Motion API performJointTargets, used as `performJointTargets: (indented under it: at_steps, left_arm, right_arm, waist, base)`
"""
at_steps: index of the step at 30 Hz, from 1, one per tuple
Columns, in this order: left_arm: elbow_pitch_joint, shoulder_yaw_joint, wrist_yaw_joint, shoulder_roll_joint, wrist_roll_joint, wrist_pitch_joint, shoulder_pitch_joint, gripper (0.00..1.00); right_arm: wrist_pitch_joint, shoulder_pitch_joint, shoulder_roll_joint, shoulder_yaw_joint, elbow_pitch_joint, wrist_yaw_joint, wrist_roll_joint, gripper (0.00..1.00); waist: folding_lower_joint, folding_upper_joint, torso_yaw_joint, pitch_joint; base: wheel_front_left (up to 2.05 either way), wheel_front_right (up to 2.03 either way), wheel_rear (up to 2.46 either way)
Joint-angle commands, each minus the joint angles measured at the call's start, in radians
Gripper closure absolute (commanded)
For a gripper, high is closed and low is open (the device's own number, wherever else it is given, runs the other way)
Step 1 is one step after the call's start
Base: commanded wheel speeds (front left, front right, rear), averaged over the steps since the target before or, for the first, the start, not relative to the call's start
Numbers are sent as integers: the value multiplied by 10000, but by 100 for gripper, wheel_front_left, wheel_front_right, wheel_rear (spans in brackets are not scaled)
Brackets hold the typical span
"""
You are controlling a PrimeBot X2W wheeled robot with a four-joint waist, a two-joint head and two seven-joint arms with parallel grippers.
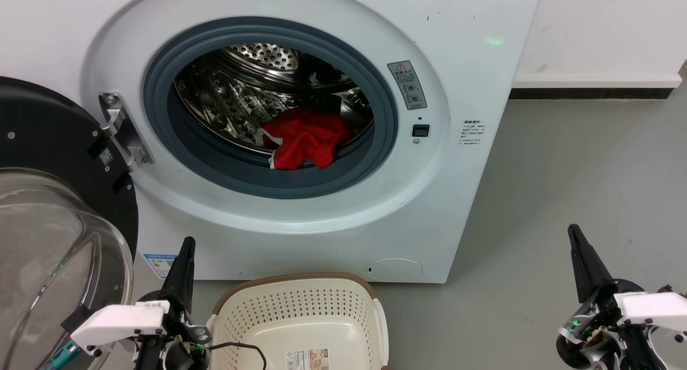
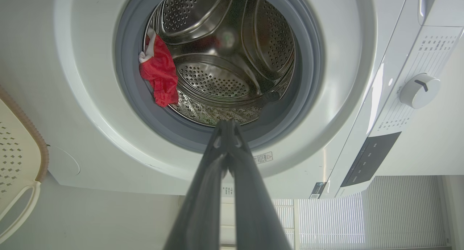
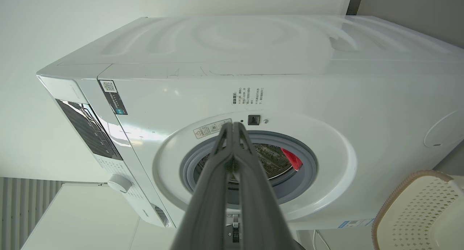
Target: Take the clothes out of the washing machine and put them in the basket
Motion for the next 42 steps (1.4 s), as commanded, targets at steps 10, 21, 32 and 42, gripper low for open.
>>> performJointTargets:
  at_steps: [10, 21, 32, 42]
  left_arm:
    - [-10, 13, -18, 6, -20, 15, -58, 100]
    - [64, -22, 0, -9, 1, -16, 27, 0]
    - [-190, -498, 0, 56, 420, -587, -91, 0]
    - [-862, -651, 0, 73, 2196, -1043, -156, 0]
  right_arm:
    - [3, -130, 31, 6, 10, -4, -53, 100]
    - [-33, 45, 2, 14, 44, 0, 4, 0]
    - [-595, 225, 4, 164, -422, 0, -405, 0]
    - [-1040, 312, 6, 315, -894, 0, -2527, 0]
  waist:
    - [0, 0, 0, 0]
    - [0, 0, 0, 1]
    - [0, 0, 9, 8]
    - [0, 0, 46, 4]
  base:
    - [0, 0, 0]
    - [0, 0, 0]
    - [0, 0, 0]
    - [0, 0, 0]
